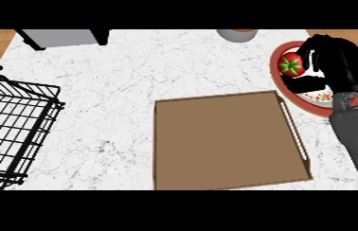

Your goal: Pick the tomato from the tray and place it in the plate

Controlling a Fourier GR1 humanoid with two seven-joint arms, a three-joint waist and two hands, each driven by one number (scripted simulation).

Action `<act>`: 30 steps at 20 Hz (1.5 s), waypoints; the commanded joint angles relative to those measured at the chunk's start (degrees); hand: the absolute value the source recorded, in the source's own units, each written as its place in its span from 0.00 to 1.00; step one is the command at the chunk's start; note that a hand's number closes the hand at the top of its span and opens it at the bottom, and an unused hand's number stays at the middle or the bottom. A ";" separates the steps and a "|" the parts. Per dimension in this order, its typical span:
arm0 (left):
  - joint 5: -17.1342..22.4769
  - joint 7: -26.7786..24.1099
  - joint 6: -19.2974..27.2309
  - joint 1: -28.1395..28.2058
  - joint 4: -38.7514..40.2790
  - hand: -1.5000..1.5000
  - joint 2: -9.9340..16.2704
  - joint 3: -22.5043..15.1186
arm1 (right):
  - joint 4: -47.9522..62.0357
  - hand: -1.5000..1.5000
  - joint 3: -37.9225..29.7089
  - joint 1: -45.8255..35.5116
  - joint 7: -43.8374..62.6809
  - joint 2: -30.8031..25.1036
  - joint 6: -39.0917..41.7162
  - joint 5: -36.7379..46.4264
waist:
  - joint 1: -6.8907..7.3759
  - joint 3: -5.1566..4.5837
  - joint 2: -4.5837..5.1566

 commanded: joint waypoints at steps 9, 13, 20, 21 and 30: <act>-2.40 -9.72 -2.67 -17.15 -7.64 0.50 2.61 -0.55 | 8.43 1.00 -6.21 -1.24 2.51 -2.08 -4.01 1.13 | -0.28 0.13 1.00; -2.09 -10.02 -2.67 -17.41 -6.95 0.50 2.74 -1.52 | 11.71 1.00 -7.53 -0.98 0.88 -3.54 -3.41 0.42 | -0.06 0.16 1.17; -2.07 -10.53 -1.89 -18.15 -7.28 0.50 3.68 -1.95 | 19.19 1.00 -7.83 -0.05 -1.03 -3.39 0.13 -1.47 | 1.21 0.31 1.75; -1.80 -10.62 -1.91 -18.15 -6.69 0.50 3.56 -2.07 | 20.15 1.00 -7.80 0.56 -1.81 -3.22 1.13 -2.21 | 1.29 0.28 1.68; -1.37 -11.15 -1.11 -18.67 -6.54 0.50 4.60 -2.63 | 28.25 0.00 -7.40 1.17 -7.89 -3.67 10.22 -6.04 | 2.19 0.41 1.79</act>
